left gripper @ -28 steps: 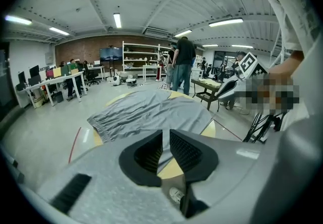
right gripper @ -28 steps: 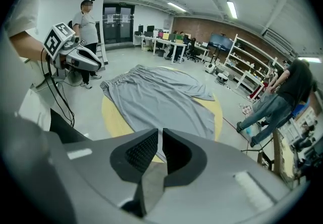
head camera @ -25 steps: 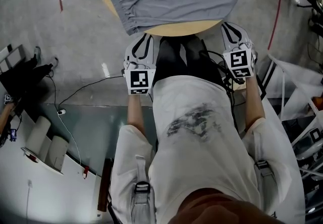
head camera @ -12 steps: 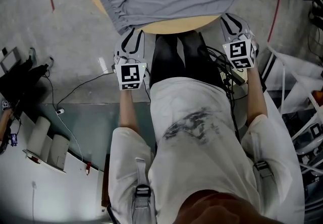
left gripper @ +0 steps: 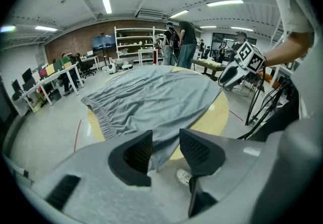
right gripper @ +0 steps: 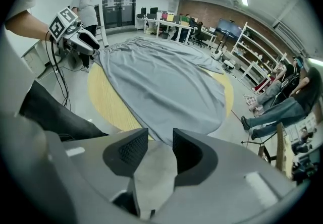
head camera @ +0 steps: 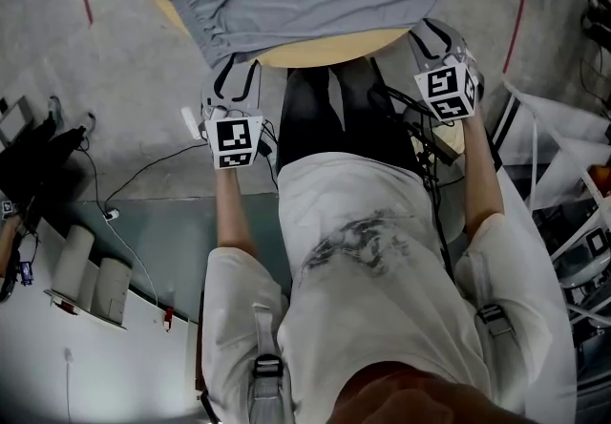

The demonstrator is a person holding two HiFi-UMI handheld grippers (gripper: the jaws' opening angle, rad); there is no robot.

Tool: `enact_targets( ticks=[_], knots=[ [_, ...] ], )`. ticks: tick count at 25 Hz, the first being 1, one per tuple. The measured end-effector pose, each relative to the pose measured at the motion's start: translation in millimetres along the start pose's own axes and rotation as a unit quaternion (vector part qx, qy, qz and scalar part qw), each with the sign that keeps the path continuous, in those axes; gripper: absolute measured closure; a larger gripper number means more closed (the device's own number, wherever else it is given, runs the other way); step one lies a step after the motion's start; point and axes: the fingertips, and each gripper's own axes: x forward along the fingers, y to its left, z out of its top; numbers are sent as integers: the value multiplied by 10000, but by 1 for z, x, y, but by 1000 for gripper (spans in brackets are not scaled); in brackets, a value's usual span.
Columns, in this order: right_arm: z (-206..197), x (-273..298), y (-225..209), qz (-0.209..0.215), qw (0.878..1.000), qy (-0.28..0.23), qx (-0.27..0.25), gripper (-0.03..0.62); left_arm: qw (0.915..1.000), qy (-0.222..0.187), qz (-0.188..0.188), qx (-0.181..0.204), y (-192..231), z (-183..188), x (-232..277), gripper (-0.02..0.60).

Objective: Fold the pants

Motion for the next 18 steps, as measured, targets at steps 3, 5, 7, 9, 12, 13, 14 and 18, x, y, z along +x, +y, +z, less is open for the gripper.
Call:
enact_targets(
  ticks=[3,5,7,9,12,13,14,18],
  knots=[
    [-4,7,-4,34,10000,8,39,417,10000,98,14,3,-1,-7,6,391],
    [-5,12,-6,95,9999,-14,86,391,9999,143,37,-11,0,-11,9,379],
    [-6,17,-6,164,9998,-36,107,372,9998,163,72,-30,3,-13,12,370],
    [-6,18,-7,235,9996,-68,164,364,9998,169,107,-58,6,-15,13,363],
    [-7,17,-11,293,9992,-135,225,347,9996,210,159,-52,9,-17,15,353],
    [-7,17,-12,293,9993,-139,185,350,9996,228,164,-22,8,-16,15,346],
    [-7,16,-12,290,9994,-133,113,352,9995,249,169,21,8,-16,16,338],
    [-2,19,-8,346,9993,-122,-105,353,9990,377,211,138,12,-23,19,311]
  ],
)
